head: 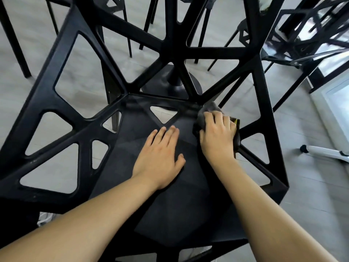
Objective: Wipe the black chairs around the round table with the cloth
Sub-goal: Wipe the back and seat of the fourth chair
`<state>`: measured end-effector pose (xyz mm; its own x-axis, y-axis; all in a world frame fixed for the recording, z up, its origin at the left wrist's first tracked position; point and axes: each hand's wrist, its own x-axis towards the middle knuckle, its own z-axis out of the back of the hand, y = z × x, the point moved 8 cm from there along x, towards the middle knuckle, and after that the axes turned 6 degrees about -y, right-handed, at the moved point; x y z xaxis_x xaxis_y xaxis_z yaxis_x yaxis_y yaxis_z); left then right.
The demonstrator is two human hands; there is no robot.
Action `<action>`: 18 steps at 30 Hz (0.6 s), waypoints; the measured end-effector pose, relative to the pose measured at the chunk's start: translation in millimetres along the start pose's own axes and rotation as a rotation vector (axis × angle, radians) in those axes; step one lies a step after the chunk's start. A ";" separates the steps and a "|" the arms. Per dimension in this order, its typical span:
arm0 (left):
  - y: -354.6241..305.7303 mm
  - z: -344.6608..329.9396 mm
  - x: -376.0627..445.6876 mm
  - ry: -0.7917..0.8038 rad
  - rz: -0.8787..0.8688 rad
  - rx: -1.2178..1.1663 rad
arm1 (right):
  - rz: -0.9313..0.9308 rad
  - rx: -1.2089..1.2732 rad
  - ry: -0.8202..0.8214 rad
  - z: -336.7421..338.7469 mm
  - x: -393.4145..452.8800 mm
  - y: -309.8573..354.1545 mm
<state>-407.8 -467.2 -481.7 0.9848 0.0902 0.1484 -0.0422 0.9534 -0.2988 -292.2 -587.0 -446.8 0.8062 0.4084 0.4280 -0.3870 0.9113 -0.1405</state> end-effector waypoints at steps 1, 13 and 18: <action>2.5 2.5 1.1 -0.028 0.037 -0.016 | 0.020 0.085 0.000 2.9 0.3 -1.3; 14.7 8.0 2.2 -0.122 0.146 -0.014 | 0.168 0.023 0.013 26.6 -31.0 -15.4; 16.1 8.0 1.1 -0.118 0.130 -0.029 | 0.110 0.370 0.156 35.6 -77.1 40.7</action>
<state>-408.8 -449.4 -478.8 0.9446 0.2470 0.2160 -0.1615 0.9230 -0.3492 -386.0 -583.2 -453.8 0.7986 0.5309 0.2835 -0.5859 0.7935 0.1647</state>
